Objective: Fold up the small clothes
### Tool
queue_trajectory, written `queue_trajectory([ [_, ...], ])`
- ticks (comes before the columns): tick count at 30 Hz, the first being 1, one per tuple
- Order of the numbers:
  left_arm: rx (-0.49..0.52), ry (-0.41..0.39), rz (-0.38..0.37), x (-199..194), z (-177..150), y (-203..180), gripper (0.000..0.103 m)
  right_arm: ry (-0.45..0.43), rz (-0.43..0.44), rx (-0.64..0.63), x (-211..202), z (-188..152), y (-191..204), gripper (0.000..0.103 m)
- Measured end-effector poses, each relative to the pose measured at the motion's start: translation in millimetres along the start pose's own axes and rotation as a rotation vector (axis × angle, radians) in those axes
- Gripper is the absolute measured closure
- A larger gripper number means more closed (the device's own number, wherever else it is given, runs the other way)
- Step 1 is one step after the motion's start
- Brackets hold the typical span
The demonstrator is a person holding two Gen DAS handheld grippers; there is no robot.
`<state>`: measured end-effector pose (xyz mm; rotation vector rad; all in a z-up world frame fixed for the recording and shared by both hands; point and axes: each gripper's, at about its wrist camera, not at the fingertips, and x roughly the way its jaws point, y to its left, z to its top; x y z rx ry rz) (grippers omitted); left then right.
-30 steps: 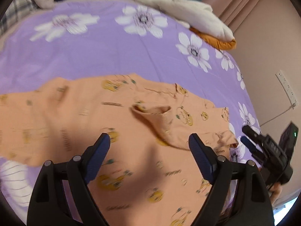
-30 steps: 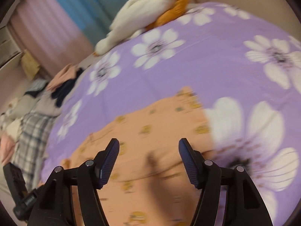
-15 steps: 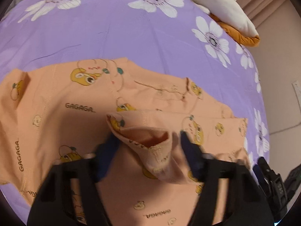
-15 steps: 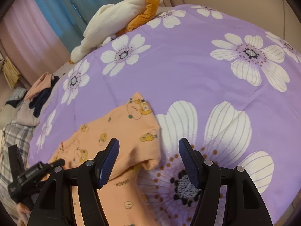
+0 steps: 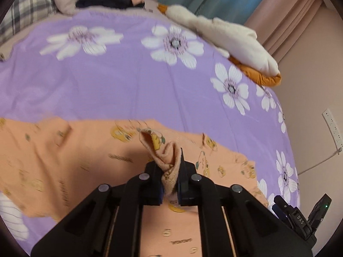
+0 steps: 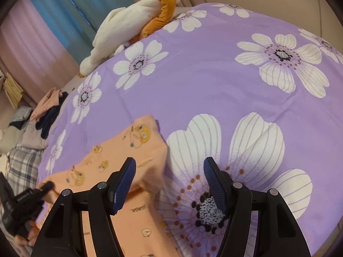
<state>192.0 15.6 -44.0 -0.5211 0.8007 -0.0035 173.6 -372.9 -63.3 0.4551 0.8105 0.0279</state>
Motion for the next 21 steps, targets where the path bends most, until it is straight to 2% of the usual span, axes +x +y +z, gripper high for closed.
queue_trajectory([
  [5, -0.008, -0.046, 0.063, -16, 3, 28, 0.095, 0.025, 0.035, -0.014, 5, -2, 6, 0.038],
  [15, -0.044, 0.032, 0.161, 6, -21, 72, 0.095, 0.118, 0.095, -0.037, 27, -15, 19, 0.038],
  [18, -0.021, 0.019, 0.206, 10, -26, 76, 0.094, 0.147, 0.101, -0.049, 33, -18, 24, 0.038],
  [21, -0.006, 0.040, 0.228, 18, -32, 79, 0.094, 0.175, 0.110, -0.069, 37, -24, 31, 0.038],
])
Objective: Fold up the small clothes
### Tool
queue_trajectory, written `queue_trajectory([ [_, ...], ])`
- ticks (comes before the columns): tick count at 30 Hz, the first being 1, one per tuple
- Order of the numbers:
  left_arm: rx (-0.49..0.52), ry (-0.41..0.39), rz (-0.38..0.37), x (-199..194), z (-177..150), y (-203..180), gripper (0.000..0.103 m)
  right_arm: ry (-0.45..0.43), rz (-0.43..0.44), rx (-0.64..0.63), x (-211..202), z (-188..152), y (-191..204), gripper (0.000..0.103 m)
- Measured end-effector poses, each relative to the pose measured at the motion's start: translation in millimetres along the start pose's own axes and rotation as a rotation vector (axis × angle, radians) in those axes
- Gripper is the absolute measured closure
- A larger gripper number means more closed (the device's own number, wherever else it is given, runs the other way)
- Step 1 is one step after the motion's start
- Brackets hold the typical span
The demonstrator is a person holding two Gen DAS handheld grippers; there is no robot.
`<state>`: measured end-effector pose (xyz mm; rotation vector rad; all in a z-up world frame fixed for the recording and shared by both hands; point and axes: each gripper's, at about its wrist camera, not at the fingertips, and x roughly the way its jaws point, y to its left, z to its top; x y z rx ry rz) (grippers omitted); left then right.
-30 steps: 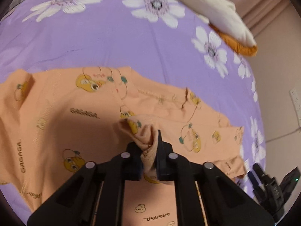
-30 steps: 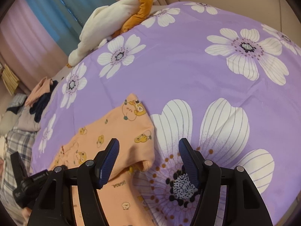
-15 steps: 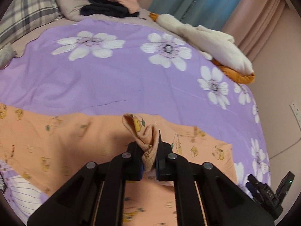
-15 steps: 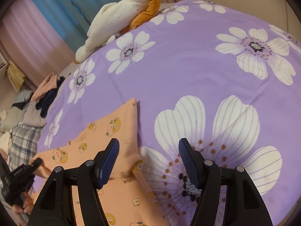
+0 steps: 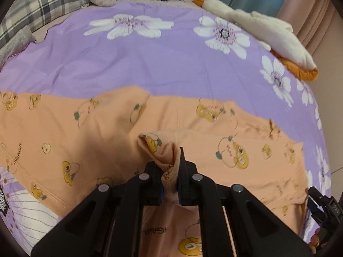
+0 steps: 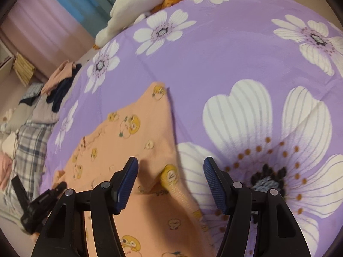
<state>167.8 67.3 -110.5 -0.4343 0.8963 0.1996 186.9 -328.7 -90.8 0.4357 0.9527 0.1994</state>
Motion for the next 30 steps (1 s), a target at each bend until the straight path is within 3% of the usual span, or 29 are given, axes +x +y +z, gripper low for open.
queue_trajectory([
  [3, -0.004, -0.002, -0.003, 3, 0, 3, 0.093, 0.024, 0.023, -0.031, 7, -4, 7, 0.039],
  [5, -0.015, 0.005, -0.010, 3, 1, 5, 0.093, 0.045, 0.029, -0.042, 13, -6, 10, 0.052],
  [6, -0.018, 0.006, -0.014, 3, 2, 6, 0.093, 0.052, 0.018, -0.048, 16, -6, 11, 0.063],
  [7, -0.017, 0.005, -0.016, 3, 2, 6, 0.093, 0.050, 0.000, -0.063, 17, -7, 12, 0.081],
  [8, -0.014, 0.004, -0.017, 2, 2, 6, 0.093, 0.043, -0.021, -0.090, 16, -8, 14, 0.091],
  [11, -0.022, 0.006, -0.029, 0, 0, 7, 0.093, 0.011, 0.021, -0.055, 5, -5, 10, 0.092],
  [15, -0.030, 0.006, -0.055, 0, -5, 9, 0.090, -0.042, 0.013, -0.047, -12, -3, 6, 0.094],
  [19, -0.035, 0.003, -0.066, 0, -6, 12, 0.088, 0.029, -0.060, -0.053, 17, -7, 4, 0.096],
  [24, -0.038, 0.015, -0.080, -7, -4, 15, 0.086, 0.027, -0.082, -0.070, 20, -5, 8, 0.096],
  [27, -0.027, 0.021, -0.058, -13, -5, 16, 0.082, 0.029, -0.071, -0.065, 21, -5, 6, 0.096],
  [30, -0.001, 0.006, 0.018, -21, -7, 18, 0.076, 0.034, -0.064, -0.051, 20, -5, 3, 0.096],
])
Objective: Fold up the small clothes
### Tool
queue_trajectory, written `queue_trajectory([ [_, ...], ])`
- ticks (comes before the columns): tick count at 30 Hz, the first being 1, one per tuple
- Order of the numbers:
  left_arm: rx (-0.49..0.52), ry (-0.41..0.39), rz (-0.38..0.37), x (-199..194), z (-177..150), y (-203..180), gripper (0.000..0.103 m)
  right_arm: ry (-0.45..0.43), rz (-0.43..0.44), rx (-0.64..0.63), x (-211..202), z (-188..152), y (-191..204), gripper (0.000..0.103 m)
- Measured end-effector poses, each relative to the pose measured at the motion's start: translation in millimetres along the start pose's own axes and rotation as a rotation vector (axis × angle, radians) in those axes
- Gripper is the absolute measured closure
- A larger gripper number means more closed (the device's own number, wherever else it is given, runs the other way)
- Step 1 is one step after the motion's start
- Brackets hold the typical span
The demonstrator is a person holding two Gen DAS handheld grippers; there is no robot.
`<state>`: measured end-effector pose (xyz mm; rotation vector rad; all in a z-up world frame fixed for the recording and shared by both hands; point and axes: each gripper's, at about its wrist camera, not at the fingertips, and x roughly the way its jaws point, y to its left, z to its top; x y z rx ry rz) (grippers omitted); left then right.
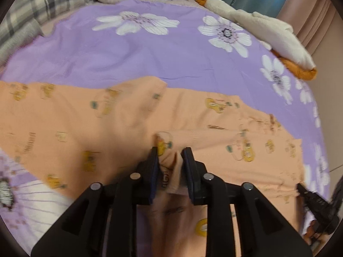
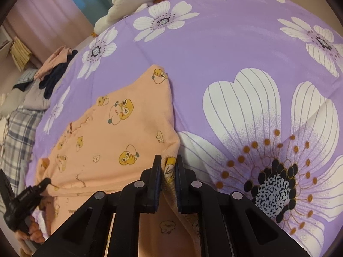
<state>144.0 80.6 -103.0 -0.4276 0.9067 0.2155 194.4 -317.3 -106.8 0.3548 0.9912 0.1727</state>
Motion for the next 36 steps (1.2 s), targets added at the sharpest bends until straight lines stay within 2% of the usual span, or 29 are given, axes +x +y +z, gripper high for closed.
queue_trajectory([
  [2, -0.006, -0.002, 0.009, -6, 0, 6, 0.076, 0.001, -0.009, -0.008, -1, -1, 1, 0.096],
  [5, -0.034, 0.000, -0.018, -12, 3, 14, 0.077, 0.001, -0.024, -0.016, -1, -1, 4, 0.096],
  [9, -0.063, -0.004, -0.046, -23, 6, 18, 0.062, 0.007, -0.025, -0.016, -1, -1, 4, 0.096],
  [13, -0.071, 0.014, -0.115, -24, 3, 16, 0.050, 0.008, -0.022, -0.014, -1, 0, 3, 0.096],
  [17, -0.069, 0.076, -0.096, -10, -3, 11, 0.053, 0.007, -0.027, -0.015, -1, -1, 4, 0.096],
  [18, -0.063, 0.079, -0.086, -8, -6, 11, 0.056, 0.006, -0.027, -0.015, -1, -1, 4, 0.096],
  [24, -0.015, 0.045, -0.014, -6, -14, 12, 0.065, -0.002, -0.024, -0.009, -1, -2, 3, 0.096],
  [29, -0.021, 0.048, -0.011, -7, -13, 14, 0.068, 0.009, -0.034, -0.017, -3, -2, 5, 0.096],
  [32, -0.040, 0.058, -0.060, -10, -6, 14, 0.067, -0.010, -0.036, 0.001, -14, 4, 5, 0.079],
  [34, -0.066, 0.057, -0.113, -11, 1, 14, 0.062, -0.061, -0.045, -0.021, -25, 13, 8, 0.055],
  [36, -0.068, 0.057, -0.139, -8, 6, 10, 0.060, -0.083, -0.009, -0.047, -27, 25, 13, 0.053],
])
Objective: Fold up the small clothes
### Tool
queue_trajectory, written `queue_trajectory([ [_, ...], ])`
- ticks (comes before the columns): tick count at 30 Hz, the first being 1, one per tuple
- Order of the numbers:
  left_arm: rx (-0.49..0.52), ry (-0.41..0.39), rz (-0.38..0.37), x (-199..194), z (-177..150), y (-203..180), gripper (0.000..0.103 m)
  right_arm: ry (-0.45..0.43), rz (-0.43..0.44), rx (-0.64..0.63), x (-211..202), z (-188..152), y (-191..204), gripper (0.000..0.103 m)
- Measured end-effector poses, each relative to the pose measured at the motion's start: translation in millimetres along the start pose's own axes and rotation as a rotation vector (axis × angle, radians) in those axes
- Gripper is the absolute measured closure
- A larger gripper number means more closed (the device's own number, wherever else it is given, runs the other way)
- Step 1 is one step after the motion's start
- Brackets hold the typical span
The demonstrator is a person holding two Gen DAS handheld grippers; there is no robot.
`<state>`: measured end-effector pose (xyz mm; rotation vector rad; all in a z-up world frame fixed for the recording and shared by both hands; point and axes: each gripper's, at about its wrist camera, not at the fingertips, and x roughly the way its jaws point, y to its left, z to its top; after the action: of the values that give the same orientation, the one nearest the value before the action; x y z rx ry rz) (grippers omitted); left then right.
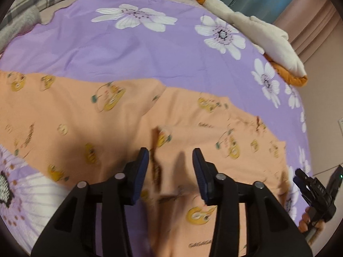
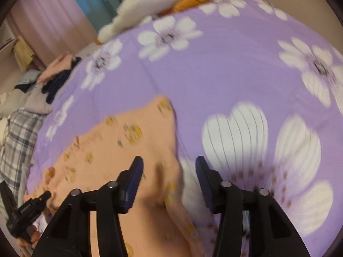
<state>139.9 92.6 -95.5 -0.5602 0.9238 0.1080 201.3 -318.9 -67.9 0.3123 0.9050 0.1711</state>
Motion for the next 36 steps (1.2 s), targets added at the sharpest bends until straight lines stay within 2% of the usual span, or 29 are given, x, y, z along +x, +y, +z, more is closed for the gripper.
queue_trajectory([
  [2, 0.014, 0.010, 0.000, 8, 3, -5, 0.060, 0.021, 0.072, 0.009, 11, 13, 0, 0.053],
  [4, 0.025, 0.039, 0.020, 20, 4, -8, 0.062, 0.045, 0.094, 0.011, 26, 22, 2, 0.053],
  [6, 0.039, 0.032, 0.032, 24, 3, -8, 0.063, 0.068, 0.067, -0.009, 44, 29, 7, 0.053],
  [7, 0.049, 0.017, 0.040, 25, 3, -9, 0.067, 0.081, 0.054, -0.027, 54, 32, 10, 0.053],
  [11, 0.065, 0.010, 0.060, 30, 3, -8, 0.074, 0.117, 0.053, -0.076, 79, 37, 21, 0.055],
  [13, 0.067, 0.005, 0.058, 31, 4, -8, 0.079, 0.113, 0.035, -0.096, 81, 37, 22, 0.073],
  [14, 0.064, 0.004, 0.054, 31, 4, -7, 0.082, 0.099, 0.024, -0.101, 82, 37, 22, 0.078],
  [15, 0.061, 0.005, 0.046, 32, 4, -7, 0.088, 0.088, 0.013, -0.099, 82, 38, 22, 0.091],
  [16, 0.053, 0.003, 0.038, 32, 5, -7, 0.090, 0.076, 0.012, -0.102, 81, 39, 21, 0.093],
  [19, 0.056, -0.007, 0.051, 35, 6, -11, 0.091, 0.007, 0.035, -0.110, 67, 41, 21, 0.095],
  [22, 0.064, -0.009, 0.064, 37, 6, -13, 0.091, -0.035, 0.016, -0.117, 61, 44, 19, 0.097],
  [25, 0.068, -0.005, 0.068, 38, 7, -13, 0.090, 0.013, -0.044, -0.104, 78, 43, 10, 0.097],
  [27, 0.062, -0.001, 0.065, 39, 7, -11, 0.090, 0.035, -0.028, -0.084, 86, 41, 4, 0.097],
  [36, 0.040, 0.003, 0.063, 32, 8, -14, 0.089, 0.010, -0.106, -0.144, 81, 38, 15, 0.097],
])
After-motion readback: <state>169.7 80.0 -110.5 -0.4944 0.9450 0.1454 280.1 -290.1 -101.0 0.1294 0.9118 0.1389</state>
